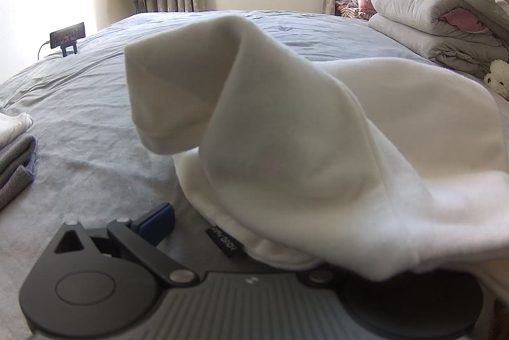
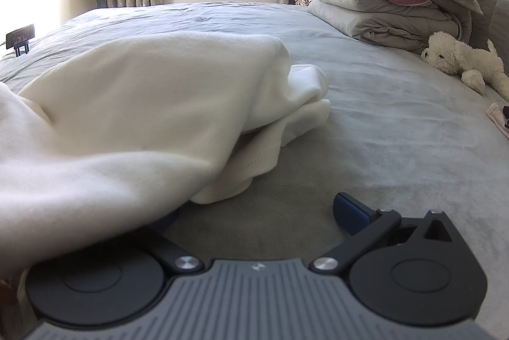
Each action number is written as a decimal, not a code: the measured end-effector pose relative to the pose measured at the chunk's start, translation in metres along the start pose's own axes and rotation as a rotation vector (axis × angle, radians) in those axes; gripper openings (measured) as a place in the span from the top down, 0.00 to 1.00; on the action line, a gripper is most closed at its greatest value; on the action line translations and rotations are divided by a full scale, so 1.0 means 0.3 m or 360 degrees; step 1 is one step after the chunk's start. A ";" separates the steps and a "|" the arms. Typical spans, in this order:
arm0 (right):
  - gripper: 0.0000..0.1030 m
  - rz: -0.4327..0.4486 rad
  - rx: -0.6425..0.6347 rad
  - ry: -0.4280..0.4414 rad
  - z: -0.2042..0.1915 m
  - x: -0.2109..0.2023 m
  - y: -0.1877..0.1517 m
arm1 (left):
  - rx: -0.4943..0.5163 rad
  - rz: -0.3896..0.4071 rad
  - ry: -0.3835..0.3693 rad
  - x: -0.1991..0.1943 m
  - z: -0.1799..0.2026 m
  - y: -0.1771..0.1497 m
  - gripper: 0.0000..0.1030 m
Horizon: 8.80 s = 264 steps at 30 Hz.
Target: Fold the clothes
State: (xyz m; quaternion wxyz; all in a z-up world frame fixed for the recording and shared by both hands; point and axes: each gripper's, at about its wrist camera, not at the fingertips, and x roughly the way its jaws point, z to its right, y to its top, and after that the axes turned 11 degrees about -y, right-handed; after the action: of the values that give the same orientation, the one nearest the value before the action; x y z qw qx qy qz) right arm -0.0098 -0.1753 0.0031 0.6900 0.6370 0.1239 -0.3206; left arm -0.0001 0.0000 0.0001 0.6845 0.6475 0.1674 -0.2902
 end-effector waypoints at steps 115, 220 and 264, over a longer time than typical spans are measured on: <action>0.42 0.0200 -0.1253 0.0095 0.102 -0.120 0.008 | 0.0503 -0.0066 -0.0657 -0.184 0.071 0.092 0.01; 0.95 0.1817 0.0364 -0.0266 0.510 -0.973 0.367 | 0.0427 0.1198 -0.0606 -1.103 -0.037 0.579 0.93; 0.90 0.0387 -0.0131 -0.0254 0.282 -0.149 0.268 | 0.0119 -0.0020 -0.0366 -0.102 -0.112 0.302 1.00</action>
State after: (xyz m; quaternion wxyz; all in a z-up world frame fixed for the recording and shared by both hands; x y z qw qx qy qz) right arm -0.0158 -0.2451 0.1068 0.7568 0.5912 0.0037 -0.2789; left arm 0.0368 0.0381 0.0865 0.6727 0.6339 0.0810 -0.3729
